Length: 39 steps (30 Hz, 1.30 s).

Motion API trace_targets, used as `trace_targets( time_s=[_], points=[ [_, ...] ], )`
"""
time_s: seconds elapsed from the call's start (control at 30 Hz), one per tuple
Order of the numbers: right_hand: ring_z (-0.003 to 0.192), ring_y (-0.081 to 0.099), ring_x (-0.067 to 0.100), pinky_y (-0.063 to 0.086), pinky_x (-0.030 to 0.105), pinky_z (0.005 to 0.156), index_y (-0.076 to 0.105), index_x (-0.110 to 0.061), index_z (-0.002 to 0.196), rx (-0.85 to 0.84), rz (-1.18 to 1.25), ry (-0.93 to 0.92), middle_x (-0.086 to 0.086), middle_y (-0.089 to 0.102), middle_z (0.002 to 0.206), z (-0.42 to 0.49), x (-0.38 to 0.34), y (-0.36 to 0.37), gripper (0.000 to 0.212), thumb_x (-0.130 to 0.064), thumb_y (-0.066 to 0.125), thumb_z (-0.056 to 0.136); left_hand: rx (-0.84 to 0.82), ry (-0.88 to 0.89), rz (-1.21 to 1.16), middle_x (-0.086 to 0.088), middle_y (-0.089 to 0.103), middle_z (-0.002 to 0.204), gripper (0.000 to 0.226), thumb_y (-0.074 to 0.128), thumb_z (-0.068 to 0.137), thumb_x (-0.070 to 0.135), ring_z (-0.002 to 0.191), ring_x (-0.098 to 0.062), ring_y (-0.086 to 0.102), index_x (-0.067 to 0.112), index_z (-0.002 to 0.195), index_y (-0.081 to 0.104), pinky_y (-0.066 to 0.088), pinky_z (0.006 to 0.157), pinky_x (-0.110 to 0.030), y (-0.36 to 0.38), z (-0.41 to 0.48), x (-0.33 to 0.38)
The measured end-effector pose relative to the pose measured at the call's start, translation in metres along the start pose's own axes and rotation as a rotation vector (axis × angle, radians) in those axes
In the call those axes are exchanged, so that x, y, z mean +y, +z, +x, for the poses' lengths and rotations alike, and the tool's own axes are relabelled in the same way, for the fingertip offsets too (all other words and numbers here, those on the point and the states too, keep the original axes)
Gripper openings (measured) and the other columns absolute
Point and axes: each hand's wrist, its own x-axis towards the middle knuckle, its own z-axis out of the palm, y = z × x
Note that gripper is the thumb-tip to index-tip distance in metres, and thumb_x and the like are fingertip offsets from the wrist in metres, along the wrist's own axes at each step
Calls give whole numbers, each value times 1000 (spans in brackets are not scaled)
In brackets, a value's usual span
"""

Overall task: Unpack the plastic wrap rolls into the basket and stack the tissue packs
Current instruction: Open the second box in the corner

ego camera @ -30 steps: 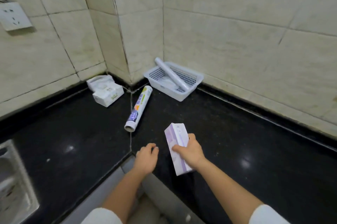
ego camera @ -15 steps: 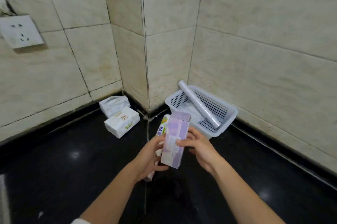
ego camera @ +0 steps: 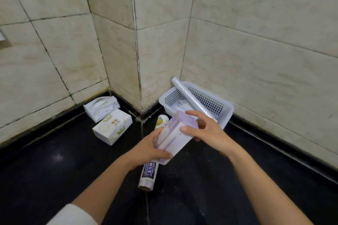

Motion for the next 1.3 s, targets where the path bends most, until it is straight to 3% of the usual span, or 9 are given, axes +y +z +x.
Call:
trace_targets(
  time_s=[0.13, 0.3, 0.7, 0.87, 0.97, 1.03, 1.1, 1.2, 1.3],
  points=[
    [65, 67, 12, 54, 23, 65, 64, -23, 107, -24, 20, 60, 12, 75, 91, 5, 0, 4, 59, -56, 81, 62, 201, -43, 246, 6, 34, 127, 103, 87, 60, 35, 112, 1, 44, 53, 141, 27, 37, 94, -16, -2, 7, -7],
    [74, 66, 14, 56, 31, 76, 74, -29, 106, -56, 99, 35, 6, 73, 87, 7, 3, -2, 34, -45, 72, 77, 209, 4, 318, 5, 40, 125, 98, 83, 59, 37, 109, 2, 48, 54, 140, 31, 42, 97, -24, -11, 10, -12],
    [74, 68, 2, 59, 29, 77, 60, -27, 126, 46, -425, -126, -11, 71, 82, 12, -9, 4, 73, -40, 74, 55, 132, -100, 499, 15, 38, 107, 97, 73, 51, 43, 96, -6, 55, 60, 136, 29, 54, 89, -32, -21, 7, -14],
    [47, 48, 2, 39, 18, 49, 69, -29, 109, 120, -368, -121, -15, 54, 52, 19, -16, -4, 51, -37, 65, 59, 128, -89, 451, 13, 40, 108, 90, 72, 51, 39, 96, -6, 56, 61, 130, 35, 54, 83, -29, -21, 6, -13],
    [83, 60, -1, 48, 21, 74, 64, -32, 118, 178, -256, -111, -22, 65, 91, 23, -15, -13, 50, -32, 76, 70, 99, -62, 404, 10, 42, 110, 85, 73, 54, 34, 98, -5, 56, 69, 123, 37, 51, 77, -21, -21, 6, -13],
    [115, 49, 11, 41, 30, 98, 55, -24, 129, 303, -501, -206, -10, 55, 124, 22, -11, -15, 57, -23, 75, 75, 92, -58, 384, 10, 43, 113, 84, 75, 55, 33, 102, -6, 55, 66, 124, 39, 53, 80, -24, -20, 6, -14],
    [113, 44, 18, 37, 33, 99, 62, -19, 117, 382, -683, -374, -4, 53, 118, 19, -9, -11, 42, -16, 71, 77, 101, -46, 373, 9, 43, 114, 81, 76, 56, 32, 104, -8, 56, 61, 125, 42, 55, 84, -29, -19, 7, -15],
    [87, 57, 9, 50, 31, 80, 69, -19, 87, 227, -457, -315, -8, 65, 89, 13, -10, 0, 5, -20, 66, 83, 133, -39, 364, 11, 42, 113, 83, 75, 55, 33, 105, -7, 54, 58, 127, 41, 52, 88, -29, -17, 7, -15],
    [74, 59, 1, 51, 25, 70, 67, -15, 75, 189, -173, -180, -3, 68, 81, 10, -10, 7, 15, -25, 65, 86, 144, -19, 359, 10, 41, 115, 84, 75, 55, 33, 105, -2, 52, 57, 128, 41, 48, 87, -24, -15, 7, -14]
  ],
)
